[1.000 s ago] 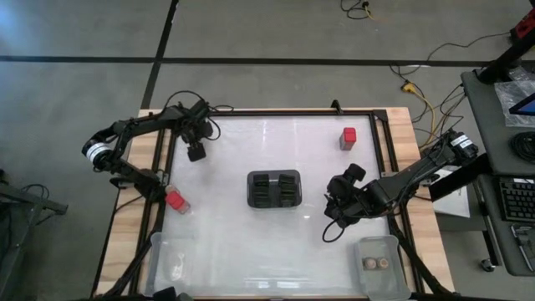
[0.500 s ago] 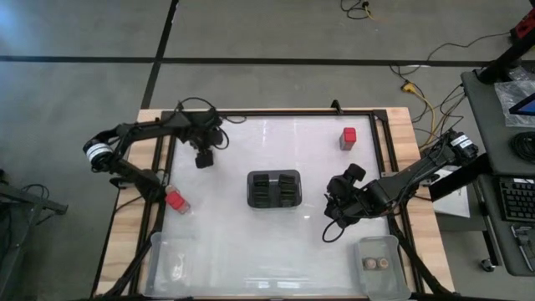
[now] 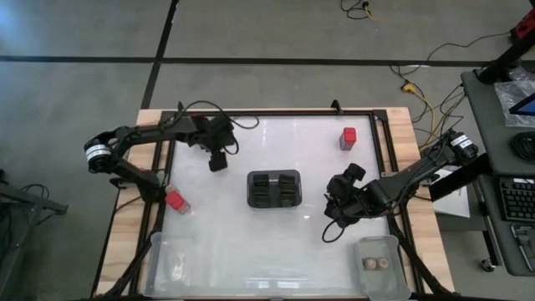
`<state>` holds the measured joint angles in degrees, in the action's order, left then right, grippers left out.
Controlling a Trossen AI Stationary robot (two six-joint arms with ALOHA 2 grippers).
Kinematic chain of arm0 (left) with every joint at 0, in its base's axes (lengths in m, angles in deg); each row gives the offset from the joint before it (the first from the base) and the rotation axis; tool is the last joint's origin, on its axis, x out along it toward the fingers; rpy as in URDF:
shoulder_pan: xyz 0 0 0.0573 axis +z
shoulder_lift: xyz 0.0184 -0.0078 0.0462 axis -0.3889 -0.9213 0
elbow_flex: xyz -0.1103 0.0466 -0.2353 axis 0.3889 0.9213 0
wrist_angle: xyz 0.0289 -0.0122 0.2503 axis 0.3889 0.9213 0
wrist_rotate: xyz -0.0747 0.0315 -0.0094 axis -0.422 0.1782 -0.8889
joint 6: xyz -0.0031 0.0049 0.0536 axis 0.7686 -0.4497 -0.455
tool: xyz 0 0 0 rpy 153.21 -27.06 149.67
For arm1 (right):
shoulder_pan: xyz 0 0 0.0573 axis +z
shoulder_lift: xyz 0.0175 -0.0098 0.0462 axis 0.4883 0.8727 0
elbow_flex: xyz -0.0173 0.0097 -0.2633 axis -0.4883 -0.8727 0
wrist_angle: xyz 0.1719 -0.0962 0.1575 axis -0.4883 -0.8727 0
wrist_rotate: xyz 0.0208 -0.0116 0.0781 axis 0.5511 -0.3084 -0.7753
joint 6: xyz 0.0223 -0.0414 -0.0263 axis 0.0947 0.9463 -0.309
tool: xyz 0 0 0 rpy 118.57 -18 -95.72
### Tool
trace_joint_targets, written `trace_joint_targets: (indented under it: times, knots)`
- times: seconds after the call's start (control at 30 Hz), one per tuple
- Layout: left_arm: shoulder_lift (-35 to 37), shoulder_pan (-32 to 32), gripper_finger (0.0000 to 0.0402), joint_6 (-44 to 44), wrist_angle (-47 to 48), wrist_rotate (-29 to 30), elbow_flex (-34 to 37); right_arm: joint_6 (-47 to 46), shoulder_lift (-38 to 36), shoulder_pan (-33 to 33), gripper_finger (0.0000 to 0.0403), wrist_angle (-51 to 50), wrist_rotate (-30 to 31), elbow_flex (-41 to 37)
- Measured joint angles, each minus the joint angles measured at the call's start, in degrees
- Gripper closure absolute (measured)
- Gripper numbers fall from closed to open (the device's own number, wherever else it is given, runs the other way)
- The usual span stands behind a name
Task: Sort spices by type
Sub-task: Put the brown seasoning bottle into the gray bin
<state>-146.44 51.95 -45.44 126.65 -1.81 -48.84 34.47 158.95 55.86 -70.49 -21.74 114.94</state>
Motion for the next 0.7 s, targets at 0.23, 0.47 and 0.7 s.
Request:
trace_joint_targets:
  times: [0.23,0.47,0.7]
  knots:
    - [0.98,0.37,0.0198,32.72,11.83,1.19,-5.07,2.65,0.00,-1.21,0.0066,0.09,0.04,0.01]
    - [3.02,0.11,0.0198,51.66,24.71,8.34,-3.52,6.68,0.00,-1.40,0.0063,0.12,0.04,0.01]
    - [4.49,0.17,0.0223,50.27,24.02,10.21,0.36,6.78,0.02,-0.06,0.0077,-0.49,0.02,-0.23]
